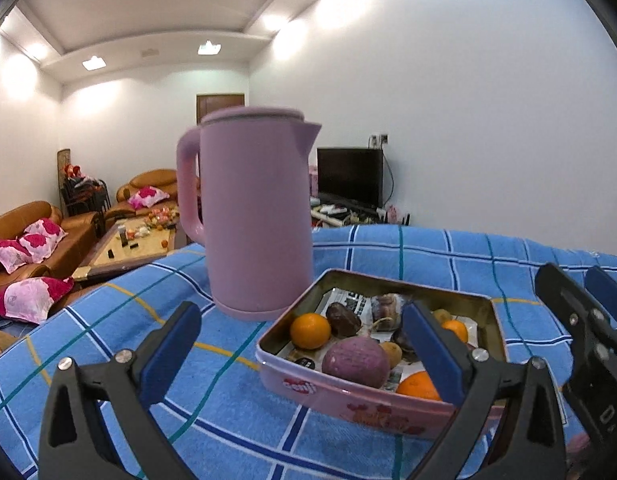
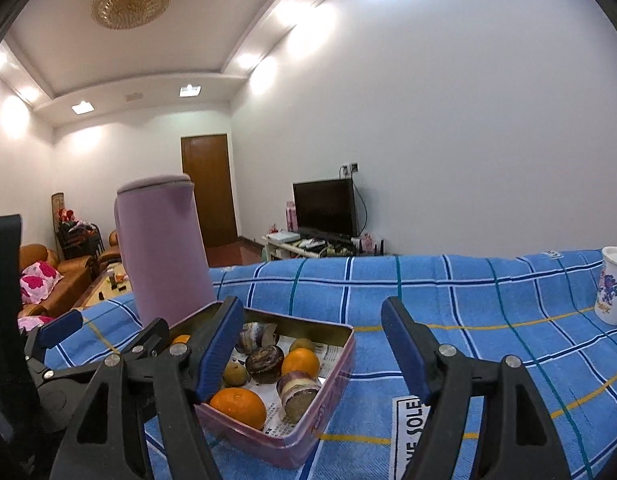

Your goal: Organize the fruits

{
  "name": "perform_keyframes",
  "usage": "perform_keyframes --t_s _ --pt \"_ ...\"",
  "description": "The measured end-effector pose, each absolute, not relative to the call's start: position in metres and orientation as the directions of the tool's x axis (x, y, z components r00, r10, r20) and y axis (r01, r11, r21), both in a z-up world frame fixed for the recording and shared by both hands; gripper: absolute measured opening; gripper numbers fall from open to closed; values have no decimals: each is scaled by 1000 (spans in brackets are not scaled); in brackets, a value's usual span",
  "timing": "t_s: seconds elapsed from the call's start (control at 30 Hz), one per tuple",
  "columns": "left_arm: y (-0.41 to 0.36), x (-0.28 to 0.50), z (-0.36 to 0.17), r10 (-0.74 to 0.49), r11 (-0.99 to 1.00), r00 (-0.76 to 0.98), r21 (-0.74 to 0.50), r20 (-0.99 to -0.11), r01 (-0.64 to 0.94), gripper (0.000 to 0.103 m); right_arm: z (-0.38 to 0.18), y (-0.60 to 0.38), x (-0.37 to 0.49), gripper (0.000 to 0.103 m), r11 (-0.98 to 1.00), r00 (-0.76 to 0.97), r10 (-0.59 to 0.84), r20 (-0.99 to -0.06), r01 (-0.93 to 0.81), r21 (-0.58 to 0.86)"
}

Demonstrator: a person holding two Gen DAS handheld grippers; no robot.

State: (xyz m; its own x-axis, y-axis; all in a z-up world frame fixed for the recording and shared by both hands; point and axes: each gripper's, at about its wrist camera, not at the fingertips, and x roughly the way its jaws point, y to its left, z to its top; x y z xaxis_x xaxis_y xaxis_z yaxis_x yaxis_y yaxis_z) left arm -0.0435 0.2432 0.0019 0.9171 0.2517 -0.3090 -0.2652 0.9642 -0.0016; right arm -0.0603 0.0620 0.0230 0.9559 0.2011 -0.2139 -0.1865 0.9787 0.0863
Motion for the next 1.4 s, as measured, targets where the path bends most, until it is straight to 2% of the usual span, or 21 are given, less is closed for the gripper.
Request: perform_keyframes --t_s 0.1,0.2,1.4 --pt "245 -54 4 247 965 929 -22 -277 -263 103 25 58 -70 73 980 964 190 -187 -175 96" --pt "243 -54 4 239 967 930 -16 -278 -253 103 25 54 -75 78 979 965 186 -186 -166 115" --pt "235 -55 3 244 968 931 12 -272 -250 103 26 52 -77 78 984 969 159 -190 -139 114"
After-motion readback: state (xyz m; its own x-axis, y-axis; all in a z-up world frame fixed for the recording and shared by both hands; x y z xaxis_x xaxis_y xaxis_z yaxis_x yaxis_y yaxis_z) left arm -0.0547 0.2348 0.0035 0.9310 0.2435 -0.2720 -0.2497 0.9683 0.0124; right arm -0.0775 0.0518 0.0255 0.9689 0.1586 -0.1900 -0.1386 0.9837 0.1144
